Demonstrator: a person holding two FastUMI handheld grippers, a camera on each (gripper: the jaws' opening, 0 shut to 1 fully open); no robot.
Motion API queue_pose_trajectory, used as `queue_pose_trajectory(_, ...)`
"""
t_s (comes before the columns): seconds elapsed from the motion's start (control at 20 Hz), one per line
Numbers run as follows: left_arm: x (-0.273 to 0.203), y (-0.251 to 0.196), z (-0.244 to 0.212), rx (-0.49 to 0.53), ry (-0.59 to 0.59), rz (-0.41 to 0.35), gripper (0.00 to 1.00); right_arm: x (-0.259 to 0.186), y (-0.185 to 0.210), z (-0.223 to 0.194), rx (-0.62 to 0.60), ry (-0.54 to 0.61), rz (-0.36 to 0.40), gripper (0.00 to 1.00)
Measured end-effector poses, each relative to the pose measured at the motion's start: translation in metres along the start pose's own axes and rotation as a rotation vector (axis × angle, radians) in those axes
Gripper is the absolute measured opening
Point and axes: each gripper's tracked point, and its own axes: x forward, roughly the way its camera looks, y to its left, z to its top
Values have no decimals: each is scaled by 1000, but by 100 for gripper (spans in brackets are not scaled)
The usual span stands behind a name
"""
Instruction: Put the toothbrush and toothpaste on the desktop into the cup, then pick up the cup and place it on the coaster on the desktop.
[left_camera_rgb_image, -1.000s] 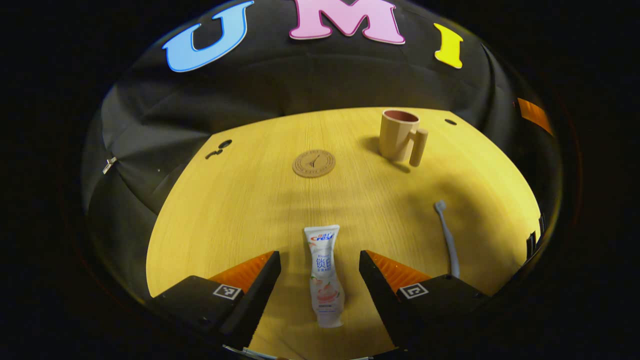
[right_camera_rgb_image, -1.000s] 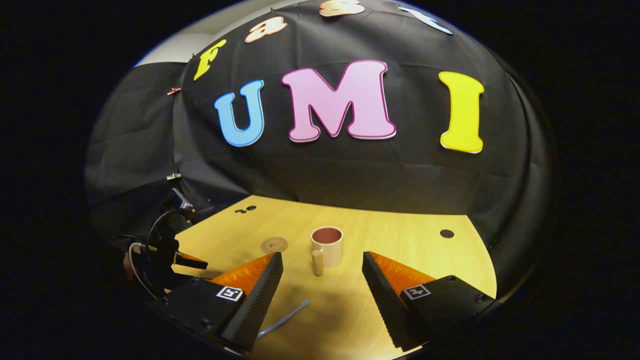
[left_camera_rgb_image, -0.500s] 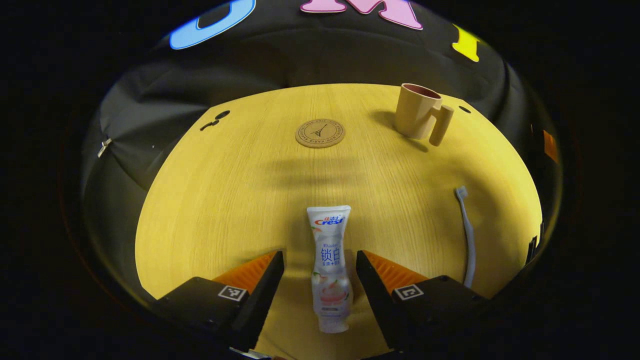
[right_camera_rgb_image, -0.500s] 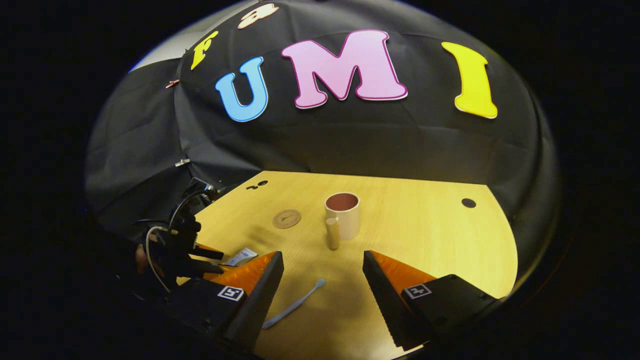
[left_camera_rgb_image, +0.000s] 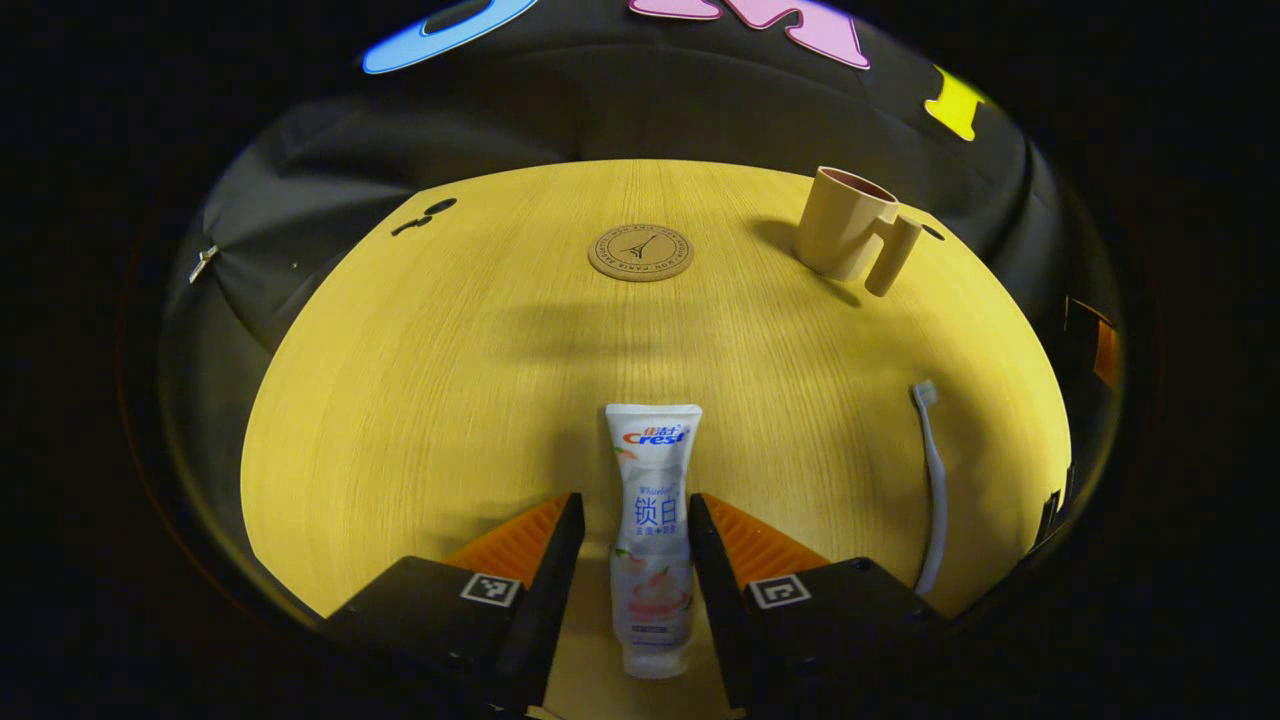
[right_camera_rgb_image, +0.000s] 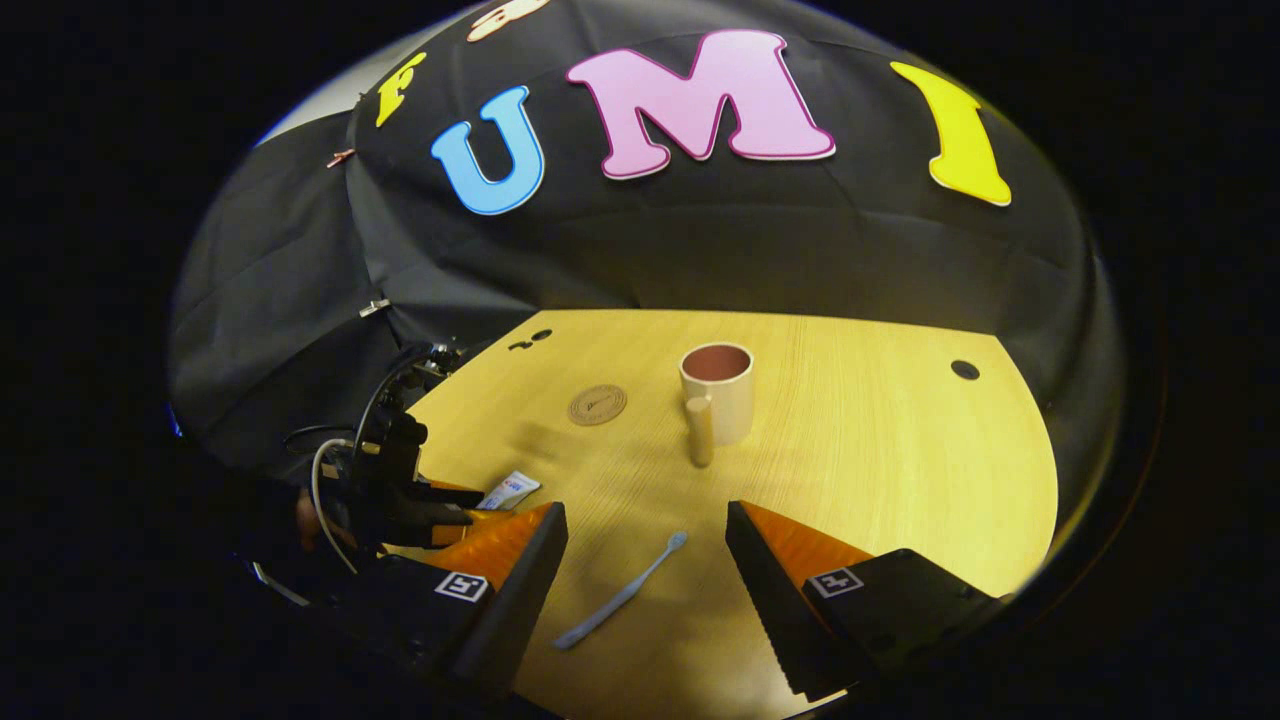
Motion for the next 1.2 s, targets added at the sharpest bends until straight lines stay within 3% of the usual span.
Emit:
queue_pose_trajectory(0.1,4,-2,0,6,16,2,49,1,11,-11,34,34,-3,99)
queue_pose_trajectory(0.3,-1,-1,-2,79,48,-39,46,-3,29,-31,74,77,-36,99)
queue_pose_trajectory(0.35,-2,-2,-1,94,42,-50,40,-6,35,-36,85,86,-42,99)
queue_pose_trajectory(0.65,-5,-2,-1,62,3,-83,27,-6,48,-52,143,134,-95,99)
queue_pose_trajectory(0.7,-6,-2,-2,57,-1,-92,25,-6,48,-55,141,146,-112,99)
queue_pose_trajectory(0.75,-8,0,-3,51,-4,-98,30,-5,48,-56,138,154,-122,99)
queue_pose_trajectory(0.85,-14,6,-3,37,-15,-98,24,-1,47,-60,128,169,-144,99)
queue_pose_trajectory(1.2,-65,25,9,-21,-136,-126,23,22,40,-75,95,229,-197,99)
